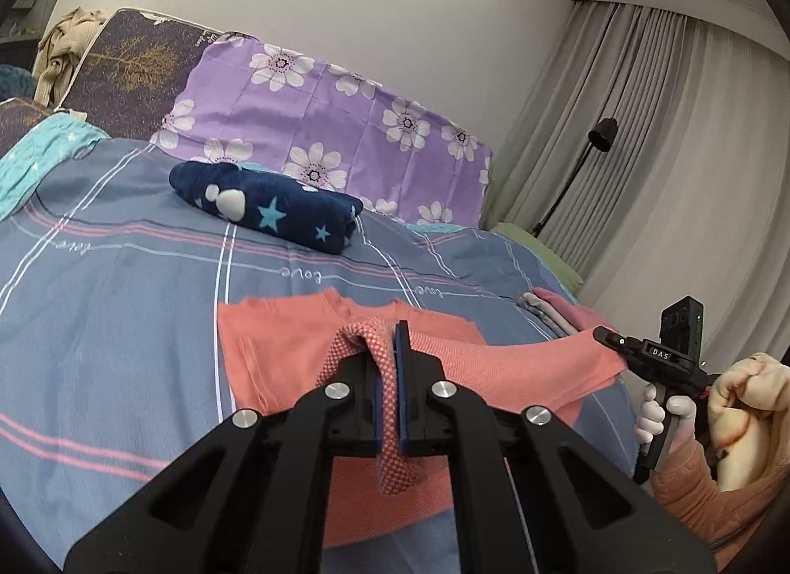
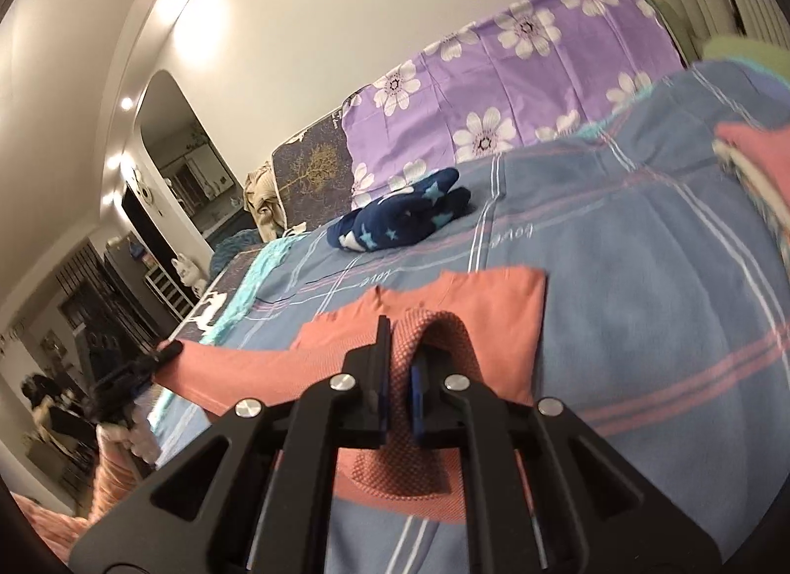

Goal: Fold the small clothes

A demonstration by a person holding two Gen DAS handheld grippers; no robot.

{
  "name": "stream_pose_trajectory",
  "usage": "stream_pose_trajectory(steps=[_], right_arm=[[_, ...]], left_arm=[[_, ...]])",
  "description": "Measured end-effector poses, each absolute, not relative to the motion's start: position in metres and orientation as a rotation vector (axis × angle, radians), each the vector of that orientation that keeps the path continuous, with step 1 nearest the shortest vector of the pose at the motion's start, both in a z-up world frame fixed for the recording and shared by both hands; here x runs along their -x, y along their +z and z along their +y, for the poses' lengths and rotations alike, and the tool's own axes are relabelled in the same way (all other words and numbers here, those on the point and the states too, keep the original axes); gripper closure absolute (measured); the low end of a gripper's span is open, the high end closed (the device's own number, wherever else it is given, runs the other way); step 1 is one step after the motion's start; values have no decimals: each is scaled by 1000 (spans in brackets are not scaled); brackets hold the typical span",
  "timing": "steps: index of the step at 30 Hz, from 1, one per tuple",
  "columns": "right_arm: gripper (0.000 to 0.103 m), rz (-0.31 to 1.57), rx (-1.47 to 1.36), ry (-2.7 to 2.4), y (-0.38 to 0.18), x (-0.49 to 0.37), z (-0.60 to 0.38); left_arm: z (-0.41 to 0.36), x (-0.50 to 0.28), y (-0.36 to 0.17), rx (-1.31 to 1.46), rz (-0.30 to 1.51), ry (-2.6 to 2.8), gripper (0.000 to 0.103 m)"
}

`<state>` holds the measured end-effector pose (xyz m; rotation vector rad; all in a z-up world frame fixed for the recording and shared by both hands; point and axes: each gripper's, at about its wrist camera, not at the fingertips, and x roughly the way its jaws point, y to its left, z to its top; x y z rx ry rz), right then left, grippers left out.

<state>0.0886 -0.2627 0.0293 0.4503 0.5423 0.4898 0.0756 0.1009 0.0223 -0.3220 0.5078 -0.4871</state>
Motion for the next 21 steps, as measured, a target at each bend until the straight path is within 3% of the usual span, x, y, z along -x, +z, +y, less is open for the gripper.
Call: stream_pose_trajectory(steps=[7,14,18,21], right_arm=[[95,640,-427,443,-13,-171,-252],[94,810,-461,378,-81,-210,-248],[93,816,-472,398,-84,-208,-250],[85,816,-451,402,-77,-204,-250]], left_arm=[[100,-137,-8,334,574,-440,99],[105,-194,-89,358,791,-363,99],[114,-195,-98,441,802,-388,99],[112,-189,-91,414,793,-387,93]])
